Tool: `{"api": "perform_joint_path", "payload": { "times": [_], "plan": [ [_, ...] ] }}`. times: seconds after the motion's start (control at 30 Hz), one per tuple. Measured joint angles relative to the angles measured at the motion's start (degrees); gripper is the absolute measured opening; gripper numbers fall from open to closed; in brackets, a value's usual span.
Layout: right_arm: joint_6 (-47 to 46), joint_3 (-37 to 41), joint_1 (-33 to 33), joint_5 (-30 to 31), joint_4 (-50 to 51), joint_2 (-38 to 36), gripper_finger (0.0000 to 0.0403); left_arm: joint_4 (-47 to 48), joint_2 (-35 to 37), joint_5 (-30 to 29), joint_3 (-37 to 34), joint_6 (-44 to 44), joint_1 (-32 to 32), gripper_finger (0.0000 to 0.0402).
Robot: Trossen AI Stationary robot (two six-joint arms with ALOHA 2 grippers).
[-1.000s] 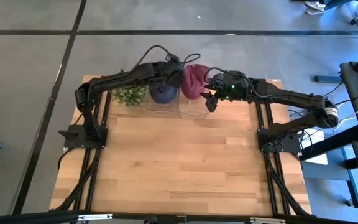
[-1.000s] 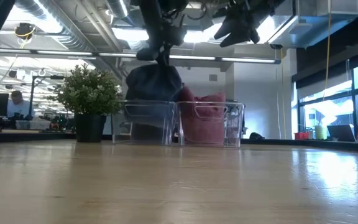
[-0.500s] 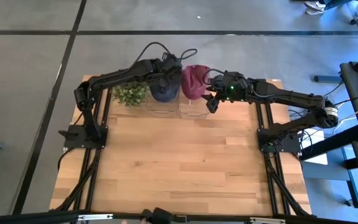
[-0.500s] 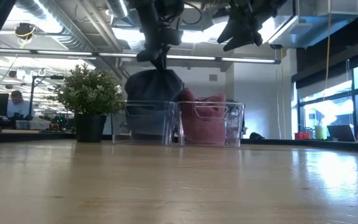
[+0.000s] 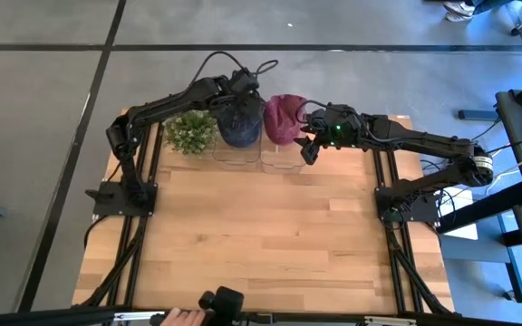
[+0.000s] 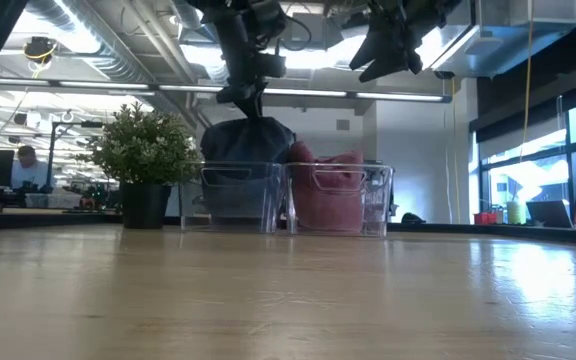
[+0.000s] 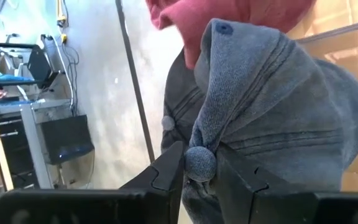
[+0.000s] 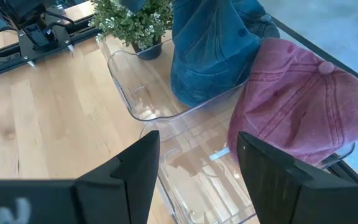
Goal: Pick & Place hat
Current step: Put the black cap into the left transparent bin
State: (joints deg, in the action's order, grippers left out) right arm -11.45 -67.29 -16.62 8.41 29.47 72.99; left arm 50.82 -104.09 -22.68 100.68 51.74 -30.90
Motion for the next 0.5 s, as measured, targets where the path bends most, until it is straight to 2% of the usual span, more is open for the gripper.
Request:
{"api": "perform_joint_path", "payload": {
  "times": [0.2,0.5],
  "plan": [
    [-0.04,0.00,0.00,0.01,-0.01,0.00,0.0213,0.03,0.00,-0.58,0.00,-0.73,-0.10,0.0092],
    [-0.05,0.00,-0.01,0.02,-0.02,0.01,0.0213,0.01,0.25,-0.57,-0.02,-1.52,-0.30,0.0150]
  ]
}}
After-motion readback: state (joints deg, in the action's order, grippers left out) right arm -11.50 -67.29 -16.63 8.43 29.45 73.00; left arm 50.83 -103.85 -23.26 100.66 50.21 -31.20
